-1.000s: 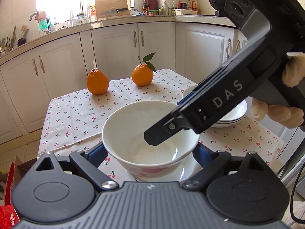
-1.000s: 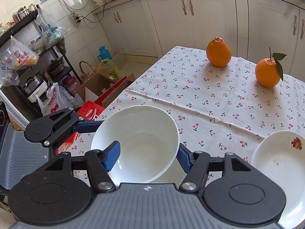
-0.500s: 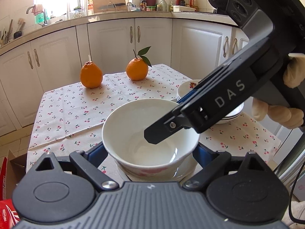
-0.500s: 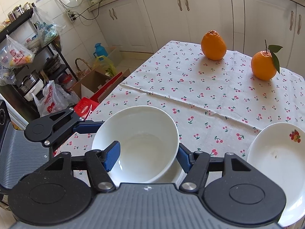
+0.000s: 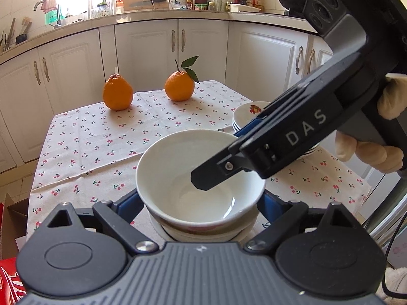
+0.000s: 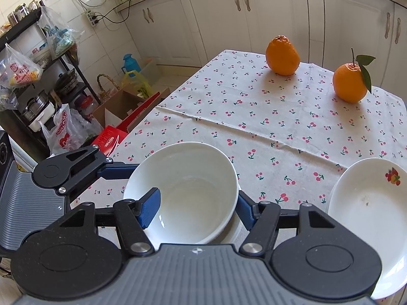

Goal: Organize plates and bowls

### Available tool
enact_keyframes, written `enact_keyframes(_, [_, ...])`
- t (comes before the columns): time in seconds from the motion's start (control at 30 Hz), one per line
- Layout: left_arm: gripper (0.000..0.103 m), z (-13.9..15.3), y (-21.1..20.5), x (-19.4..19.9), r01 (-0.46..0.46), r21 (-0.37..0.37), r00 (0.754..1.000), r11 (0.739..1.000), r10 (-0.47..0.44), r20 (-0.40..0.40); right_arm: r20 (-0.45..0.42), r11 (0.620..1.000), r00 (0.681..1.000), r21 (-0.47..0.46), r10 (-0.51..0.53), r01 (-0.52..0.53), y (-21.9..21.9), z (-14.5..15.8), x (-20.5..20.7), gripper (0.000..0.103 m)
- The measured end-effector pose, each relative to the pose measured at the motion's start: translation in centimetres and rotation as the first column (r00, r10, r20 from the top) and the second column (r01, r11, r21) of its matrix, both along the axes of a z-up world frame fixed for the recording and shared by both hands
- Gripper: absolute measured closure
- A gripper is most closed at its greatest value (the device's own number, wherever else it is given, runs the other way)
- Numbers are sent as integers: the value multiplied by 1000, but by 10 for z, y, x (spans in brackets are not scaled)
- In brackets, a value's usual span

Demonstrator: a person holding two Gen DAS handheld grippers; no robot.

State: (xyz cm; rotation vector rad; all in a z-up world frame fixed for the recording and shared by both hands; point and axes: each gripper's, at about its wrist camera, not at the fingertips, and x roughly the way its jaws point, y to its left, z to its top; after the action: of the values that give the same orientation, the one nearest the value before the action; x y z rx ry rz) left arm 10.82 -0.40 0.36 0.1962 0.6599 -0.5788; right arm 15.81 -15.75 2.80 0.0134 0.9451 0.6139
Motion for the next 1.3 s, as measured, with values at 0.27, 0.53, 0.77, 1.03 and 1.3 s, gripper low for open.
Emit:
enact_keyframes(0.27, [9, 0, 0, 1, 1, 0, 1000, 1000, -1, -1, 3, 1000, 1000, -7, 0, 0, 1, 0, -1, 33])
enact_keyframes(0.53, [9, 0, 0, 2, 0, -6, 1000, 1000, 0, -5, 4, 1000, 1000, -7, 1, -1, 1, 0, -1, 33])
enact_keyframes(0.77, [6, -2, 2, 4, 4, -18, 1000, 1000, -4, -14, 7, 1000, 1000, 11, -4, 4, 0, 1, 0, 18])
enact_keyframes(1.03, [3, 2, 7, -4, 12, -17, 1000, 1000, -12, 7, 58, 1000, 998, -4, -16, 16, 2, 5, -6, 2])
enact_keyframes(1.3, [3, 5, 17, -21, 27, 0, 999, 1000, -27, 24, 108, 998, 994, -51, -27, 33, 7, -1, -14, 0])
